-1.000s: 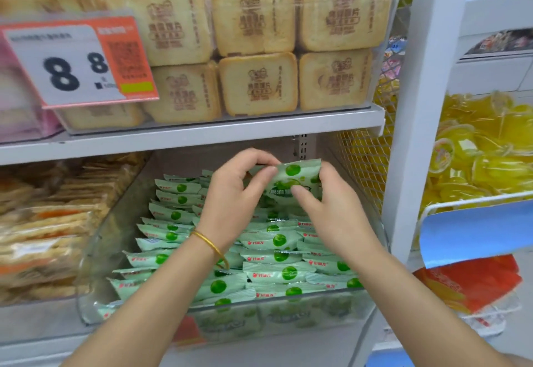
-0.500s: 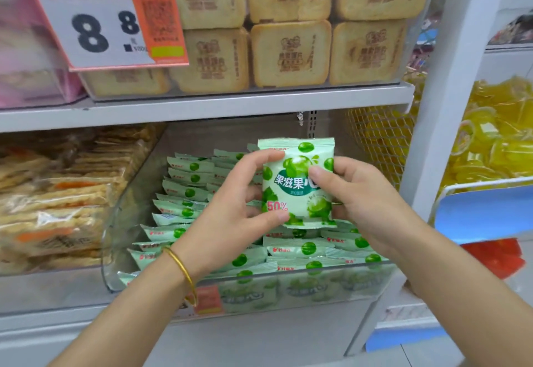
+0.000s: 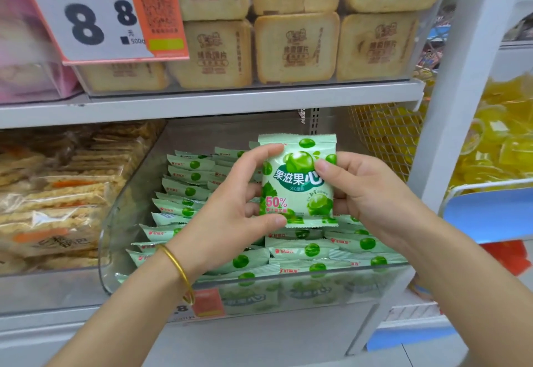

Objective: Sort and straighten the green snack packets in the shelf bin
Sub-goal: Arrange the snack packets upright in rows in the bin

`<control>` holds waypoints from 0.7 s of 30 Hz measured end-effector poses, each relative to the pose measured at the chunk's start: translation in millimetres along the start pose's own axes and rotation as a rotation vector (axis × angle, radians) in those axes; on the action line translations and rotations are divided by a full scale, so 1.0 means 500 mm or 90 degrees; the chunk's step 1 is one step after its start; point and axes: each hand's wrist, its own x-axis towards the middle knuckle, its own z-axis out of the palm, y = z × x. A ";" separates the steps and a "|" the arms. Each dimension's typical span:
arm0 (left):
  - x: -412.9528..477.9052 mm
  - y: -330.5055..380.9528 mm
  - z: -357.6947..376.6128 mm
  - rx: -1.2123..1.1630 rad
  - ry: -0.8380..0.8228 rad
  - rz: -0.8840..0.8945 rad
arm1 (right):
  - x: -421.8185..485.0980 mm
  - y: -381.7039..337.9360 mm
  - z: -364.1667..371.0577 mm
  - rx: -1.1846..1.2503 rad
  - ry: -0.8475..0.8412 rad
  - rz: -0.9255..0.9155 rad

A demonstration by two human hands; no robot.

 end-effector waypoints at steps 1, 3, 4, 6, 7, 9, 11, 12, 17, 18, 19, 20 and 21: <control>0.000 0.000 0.000 0.018 0.001 0.002 | -0.002 -0.001 -0.001 -0.001 -0.001 0.001; 0.002 -0.002 -0.004 0.054 0.004 0.005 | -0.004 -0.002 0.000 -0.005 -0.002 0.004; 0.003 -0.003 -0.005 0.074 0.006 0.003 | -0.005 -0.002 -0.001 -0.002 -0.001 0.005; 0.004 -0.007 -0.008 0.135 0.023 0.001 | -0.007 -0.003 -0.003 0.011 0.001 0.002; 0.005 -0.010 -0.008 0.196 0.042 0.010 | -0.008 -0.003 -0.003 0.019 0.003 0.001; 0.007 -0.014 -0.006 0.340 0.087 0.047 | -0.011 -0.002 -0.004 0.042 0.002 -0.005; 0.008 -0.016 0.000 0.424 0.121 0.076 | -0.012 -0.002 -0.003 0.065 -0.003 -0.017; 0.009 -0.016 0.005 0.432 0.128 0.083 | -0.013 -0.002 -0.003 0.075 -0.007 -0.023; 0.009 -0.012 0.028 0.326 0.087 0.047 | -0.020 -0.006 -0.001 0.097 -0.050 -0.047; 0.008 -0.009 0.030 0.306 0.078 0.034 | -0.021 -0.006 -0.001 0.092 -0.059 -0.046; 0.008 -0.007 0.030 0.298 0.077 0.031 | -0.022 -0.007 -0.001 0.085 -0.069 -0.044; 0.008 -0.005 0.030 0.300 0.085 0.037 | -0.023 -0.007 -0.001 0.075 -0.075 -0.045; 0.008 -0.006 0.027 0.300 0.099 0.046 | -0.024 -0.007 0.000 0.059 -0.073 -0.052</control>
